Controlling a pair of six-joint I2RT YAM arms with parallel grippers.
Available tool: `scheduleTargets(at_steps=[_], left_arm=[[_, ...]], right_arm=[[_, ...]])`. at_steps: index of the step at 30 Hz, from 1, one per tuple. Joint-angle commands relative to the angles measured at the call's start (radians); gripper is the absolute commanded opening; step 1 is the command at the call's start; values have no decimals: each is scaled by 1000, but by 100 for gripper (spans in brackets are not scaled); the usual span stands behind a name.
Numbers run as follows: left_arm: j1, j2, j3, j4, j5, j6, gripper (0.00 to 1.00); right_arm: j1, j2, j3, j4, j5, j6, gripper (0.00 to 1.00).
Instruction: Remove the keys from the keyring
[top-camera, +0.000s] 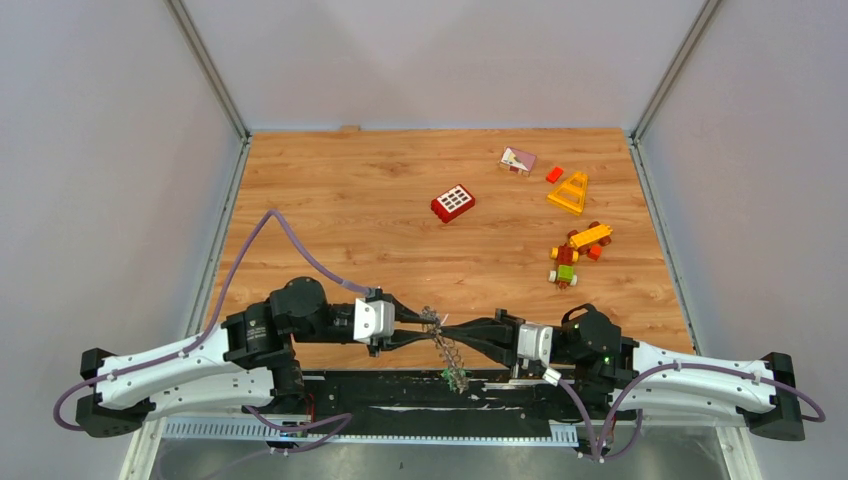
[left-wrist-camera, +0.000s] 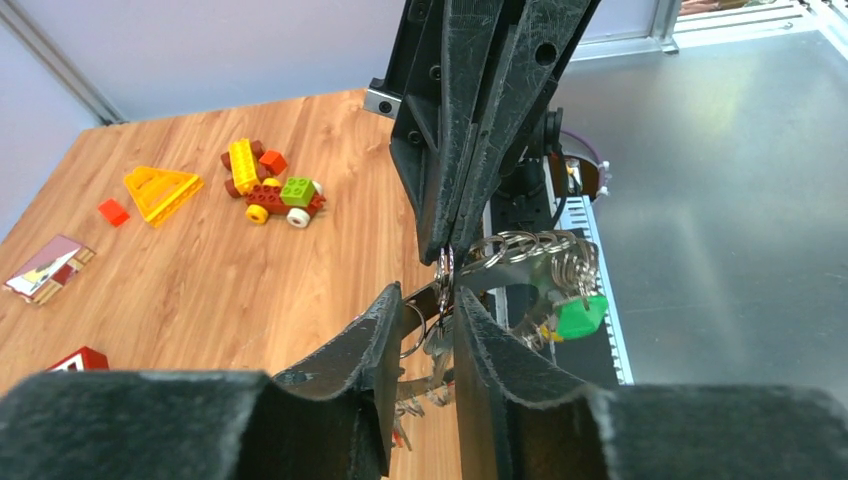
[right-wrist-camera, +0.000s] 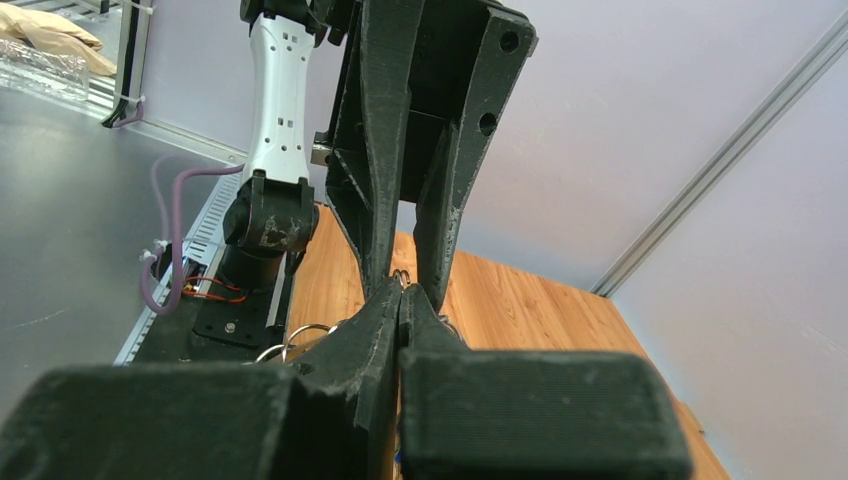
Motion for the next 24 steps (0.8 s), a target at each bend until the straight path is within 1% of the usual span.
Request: scheduleTargets(at_steps=[1,3,6,9,12,19,24], left_arm=[[0,8,-4,42,17,-31,30],[0,8,-7,43,15,-34,28],[-1,7,-5,37,9,-34,28],[0,1,-1,23,-8,-28,34],[0,-10,1,12,-24,-23,36],[-1,-7,-4,25,-28,-24,32],[-1,8,-2,41,-18,-26,32]], right_arm=[[-1,-13,37,123,0,-9,0],[-2,-11,36,126,2,-8,0],[-1,-14,34,130,4,-8,0],[-2,-18,29,131,12,-8,0],[0,-24,25,133,21,-8,0],[-1,-24,26,136,19,-7,0],[-1,-18,27,139,17,-6,0]])
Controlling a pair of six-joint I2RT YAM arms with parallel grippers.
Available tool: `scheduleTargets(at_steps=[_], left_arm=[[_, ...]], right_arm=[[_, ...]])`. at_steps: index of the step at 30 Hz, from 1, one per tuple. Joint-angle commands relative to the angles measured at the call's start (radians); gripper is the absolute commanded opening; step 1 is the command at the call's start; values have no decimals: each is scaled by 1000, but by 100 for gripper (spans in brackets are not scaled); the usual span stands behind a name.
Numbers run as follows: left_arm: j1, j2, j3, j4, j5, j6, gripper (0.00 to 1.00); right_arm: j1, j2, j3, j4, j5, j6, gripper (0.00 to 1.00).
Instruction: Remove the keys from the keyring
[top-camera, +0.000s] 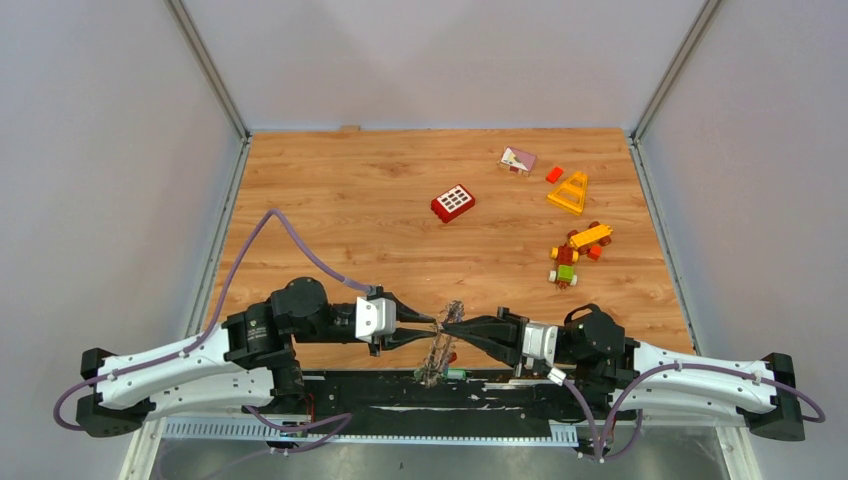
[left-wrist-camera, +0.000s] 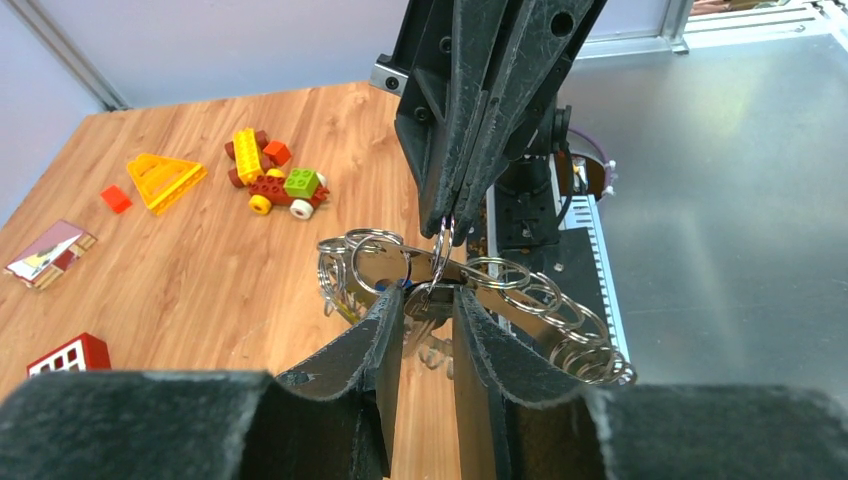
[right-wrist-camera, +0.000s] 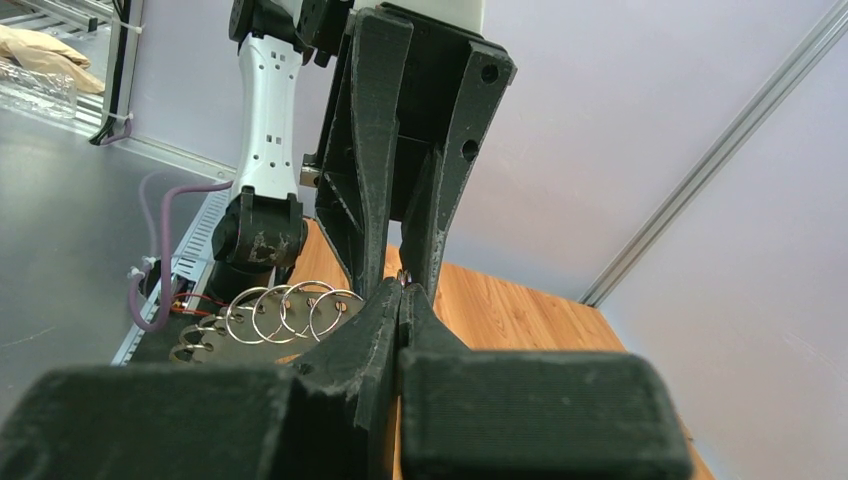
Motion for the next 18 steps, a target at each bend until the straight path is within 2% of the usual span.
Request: scheduleTargets(at_steps=[1,5,9,13,18], left_arm=[[-1,11,1,40,6,-11,32],[-1,15,1,42,6,-9,31],[0,14,1,42,6,-8,26],[-1,16,3,44,4,-5,19],[0,18,4,38,6,1,3]], right_arm=[[-1,-13,28,112,6,-7,0],[0,-13,29,114,6,-9,0],[-2,-10,29,113,6,-10,0],[0,-10,29,112,8,-13,0],[-1,-11,29,107,12,-14,0]])
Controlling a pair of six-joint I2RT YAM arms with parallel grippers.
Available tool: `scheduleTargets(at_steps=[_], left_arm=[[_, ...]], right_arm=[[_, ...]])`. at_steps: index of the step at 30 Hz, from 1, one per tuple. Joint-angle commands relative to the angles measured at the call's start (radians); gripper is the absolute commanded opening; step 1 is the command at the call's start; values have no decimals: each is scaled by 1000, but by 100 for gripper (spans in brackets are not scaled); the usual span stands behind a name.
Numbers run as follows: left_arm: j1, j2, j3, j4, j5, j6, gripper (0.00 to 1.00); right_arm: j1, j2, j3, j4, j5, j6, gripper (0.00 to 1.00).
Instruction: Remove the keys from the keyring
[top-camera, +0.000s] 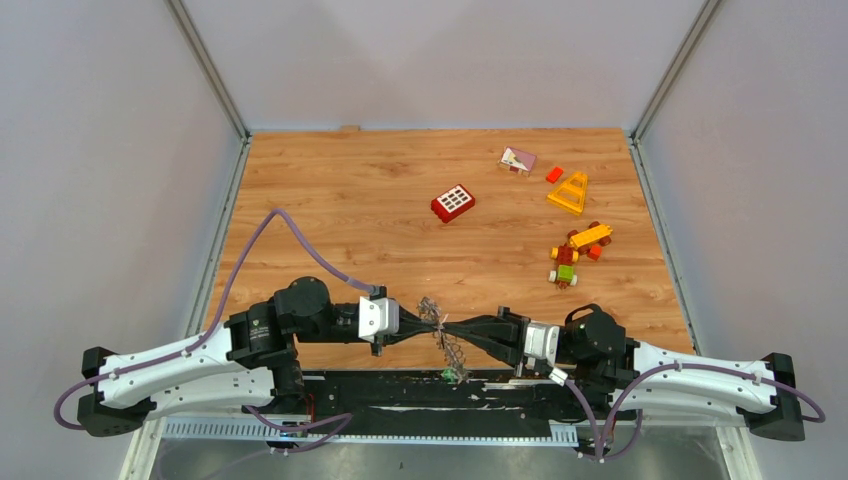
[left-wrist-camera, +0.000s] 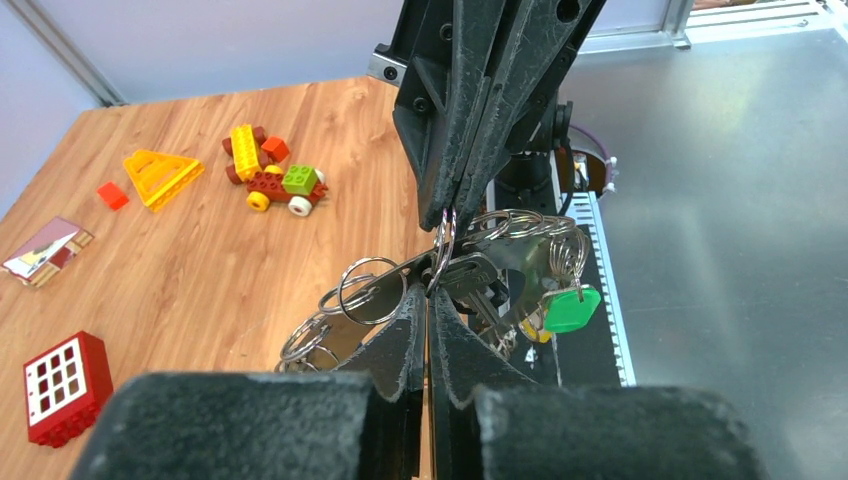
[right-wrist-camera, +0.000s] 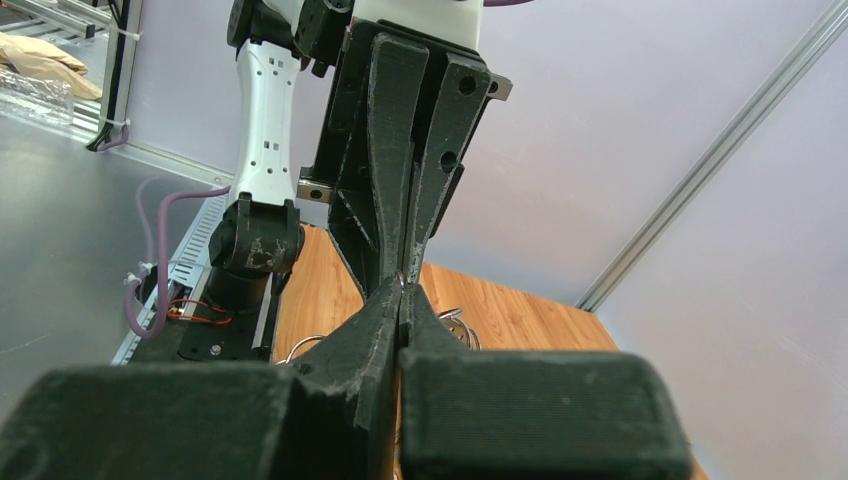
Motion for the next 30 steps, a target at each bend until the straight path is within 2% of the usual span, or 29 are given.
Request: scheduleTargets(at_steps=[1,5,10,18,25,30], left_arm=[[0,1,4,32,6,4,0],[0,-1,4,23,0,6,2],[-1,-3,3,26,11,0,24],[0,-5,4,24,47,-3,31],[-1,-16,18,-2,35,7,45],[-1,-15,17,8,35,-1,48]], right_arm=[[-1,-11,30,91,14,-13,0],[0,-13,27,91,15,-15,0],[-1,-13,24,91,16,-13,0],[0,-14,23,86,24,-13,0],[-1,-11,24,77,25,-12,0],[-1,-5,25,77,25,-14,0]])
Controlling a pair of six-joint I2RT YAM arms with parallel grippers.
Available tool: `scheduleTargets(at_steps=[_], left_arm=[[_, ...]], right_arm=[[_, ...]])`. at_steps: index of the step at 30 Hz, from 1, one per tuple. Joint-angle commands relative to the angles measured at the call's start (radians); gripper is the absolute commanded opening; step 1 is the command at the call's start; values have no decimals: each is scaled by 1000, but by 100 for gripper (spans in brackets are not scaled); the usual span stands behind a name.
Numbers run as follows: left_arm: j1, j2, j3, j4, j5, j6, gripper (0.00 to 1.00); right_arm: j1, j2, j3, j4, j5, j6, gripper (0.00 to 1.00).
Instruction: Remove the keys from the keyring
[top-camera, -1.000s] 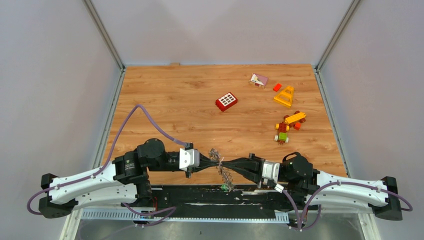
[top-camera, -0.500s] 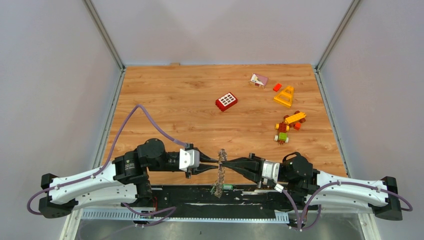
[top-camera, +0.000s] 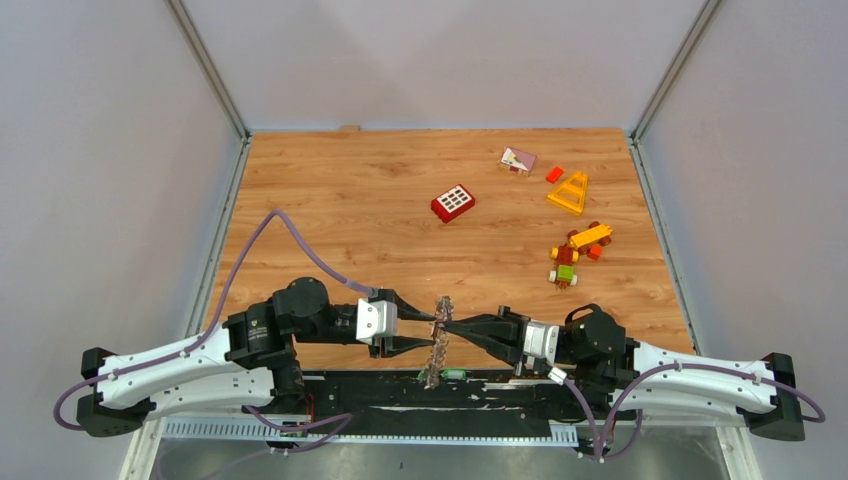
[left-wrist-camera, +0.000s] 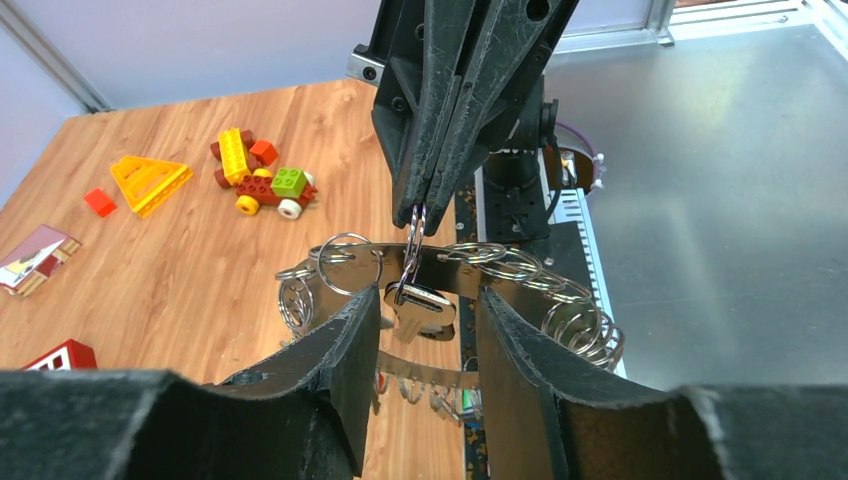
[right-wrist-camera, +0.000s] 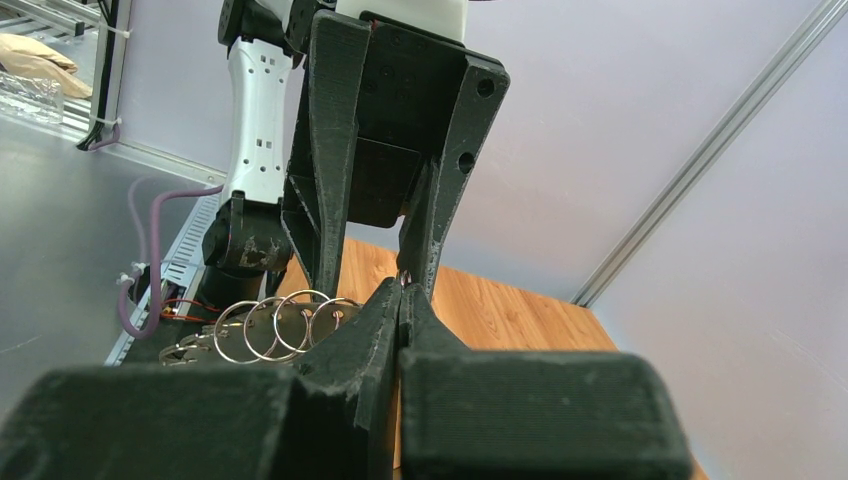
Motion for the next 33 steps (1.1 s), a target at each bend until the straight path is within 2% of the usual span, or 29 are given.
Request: scheduleTargets(at_steps=[1,18,28,33], left_arm=[[-2,-7,18,22,10,-5,48],[0,-1,11,62,-42,-39,49],[-1,20,9,76,-25,-44,34],[-1,25,9,62,-25,-39,33]], right_arm=[[-1,-6,25,79,10,-10,0],[-1,4,24,80,11,-10,0],[0,1,23,85,9,-8,0],[-1,-11,21,85,13,-9,0]])
